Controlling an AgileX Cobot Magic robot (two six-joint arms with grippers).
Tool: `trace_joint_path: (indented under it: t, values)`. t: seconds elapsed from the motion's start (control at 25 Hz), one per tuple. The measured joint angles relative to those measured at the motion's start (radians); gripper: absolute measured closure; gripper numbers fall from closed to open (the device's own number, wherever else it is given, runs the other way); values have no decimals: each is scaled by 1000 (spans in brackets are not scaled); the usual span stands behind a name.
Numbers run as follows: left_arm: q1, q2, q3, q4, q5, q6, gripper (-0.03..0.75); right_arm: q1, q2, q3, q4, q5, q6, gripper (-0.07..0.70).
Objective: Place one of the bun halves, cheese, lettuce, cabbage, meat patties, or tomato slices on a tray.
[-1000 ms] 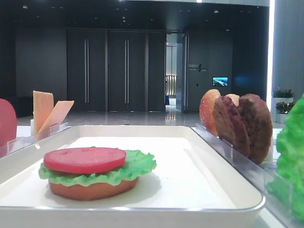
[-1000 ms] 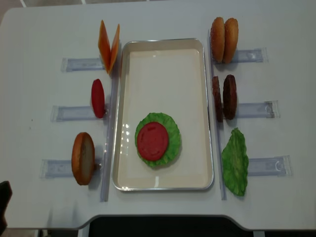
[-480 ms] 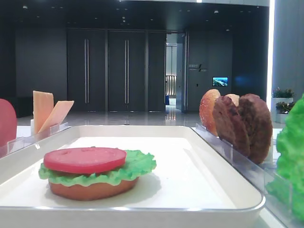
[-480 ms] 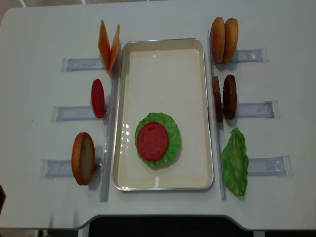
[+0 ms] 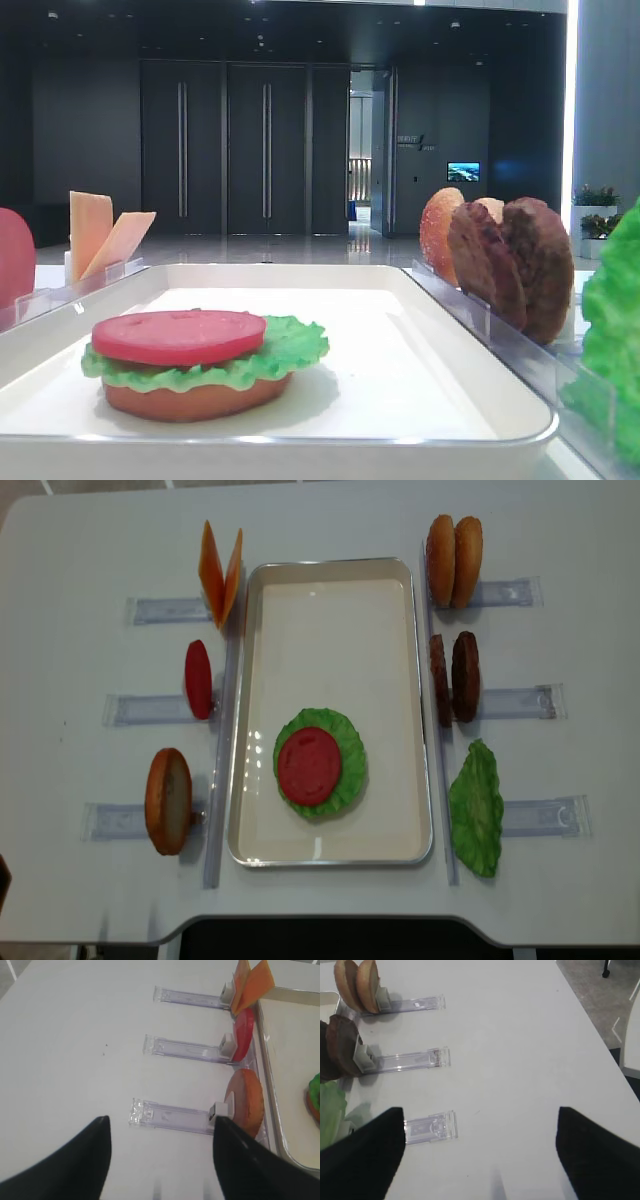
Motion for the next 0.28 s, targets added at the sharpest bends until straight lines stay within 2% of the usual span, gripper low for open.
trace_joint_path:
  t: [0.28]
  values:
    - [0, 0, 0, 0, 0, 0, 231, 0, 0, 0, 0, 0, 0, 50]
